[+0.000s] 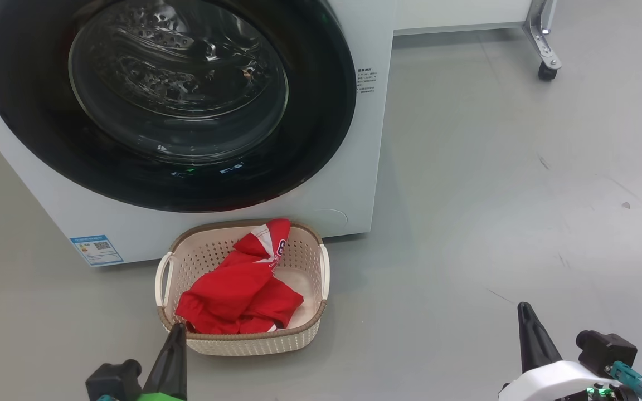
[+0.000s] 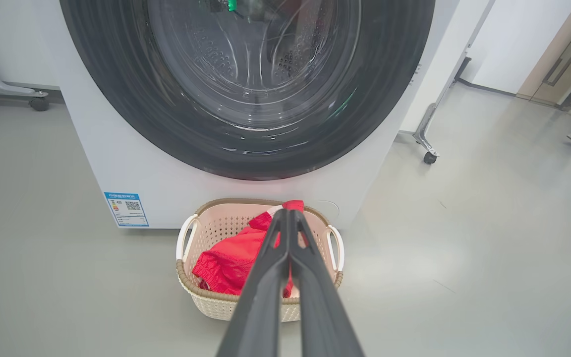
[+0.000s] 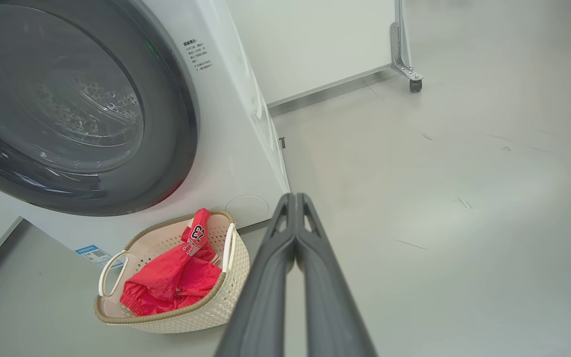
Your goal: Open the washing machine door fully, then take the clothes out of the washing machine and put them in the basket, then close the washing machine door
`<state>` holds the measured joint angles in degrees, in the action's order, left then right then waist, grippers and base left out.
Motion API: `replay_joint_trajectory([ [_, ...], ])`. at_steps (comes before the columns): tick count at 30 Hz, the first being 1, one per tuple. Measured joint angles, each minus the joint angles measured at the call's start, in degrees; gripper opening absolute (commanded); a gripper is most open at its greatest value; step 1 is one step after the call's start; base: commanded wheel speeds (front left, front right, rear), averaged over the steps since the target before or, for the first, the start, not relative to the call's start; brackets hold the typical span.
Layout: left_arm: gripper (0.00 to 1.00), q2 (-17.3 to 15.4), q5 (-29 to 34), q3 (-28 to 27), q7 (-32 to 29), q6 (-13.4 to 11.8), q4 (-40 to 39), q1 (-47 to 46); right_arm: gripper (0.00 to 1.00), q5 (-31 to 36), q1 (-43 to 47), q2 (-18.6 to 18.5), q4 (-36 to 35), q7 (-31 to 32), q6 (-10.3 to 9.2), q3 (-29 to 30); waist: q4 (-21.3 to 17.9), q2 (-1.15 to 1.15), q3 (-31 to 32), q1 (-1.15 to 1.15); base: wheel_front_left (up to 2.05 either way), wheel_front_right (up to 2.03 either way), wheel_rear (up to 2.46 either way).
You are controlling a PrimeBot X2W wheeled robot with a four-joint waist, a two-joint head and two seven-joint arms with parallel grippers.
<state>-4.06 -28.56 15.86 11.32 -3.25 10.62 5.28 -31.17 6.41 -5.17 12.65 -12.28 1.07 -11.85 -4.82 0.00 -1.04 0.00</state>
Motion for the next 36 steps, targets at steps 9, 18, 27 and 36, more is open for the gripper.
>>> replay_joint_trajectory([
  [9, 0.0, 0.11, -6.69, -1.72, -1.31, 0.57, -0.02, -0.05, 0.0, -6.24, -0.18, 0.32, -0.07, 1.92, 0.38, 1.75, 0.49, 0.0, 0.07, 0.0, 0.0, 0.0, 0.0],
  [18, 0.0, 0.07, -13.63, -3.36, -3.18, 1.59, 0.02, -0.27, 0.0, -12.78, -1.1, 0.34, -0.03, 3.52, 0.89, 3.46, 0.99, 0.0, 0.14, 0.0, 0.0, 0.0, 0.0],
  [27, 0.0, -0.07, -20.56, -4.97, -4.38, 2.55, 0.29, -0.87, 0.0, -19.3, -1.86, 0.34, 0.12, 5.42, 1.4, 5.11, 1.48, 0.0, 0.22, 0.0, 0.0, 0.0, 0.0],
  [36, 0.0, -0.2, -27.49, -6.64, -5.82, 3.36, 0.87, -1.96, 0.0, -25.79, -2.8, 0.36, 0.43, 6.98, 1.91, 6.75, 1.97, 0.0, 0.31, 0.0, 0.0, 0.0, 0.0],
])
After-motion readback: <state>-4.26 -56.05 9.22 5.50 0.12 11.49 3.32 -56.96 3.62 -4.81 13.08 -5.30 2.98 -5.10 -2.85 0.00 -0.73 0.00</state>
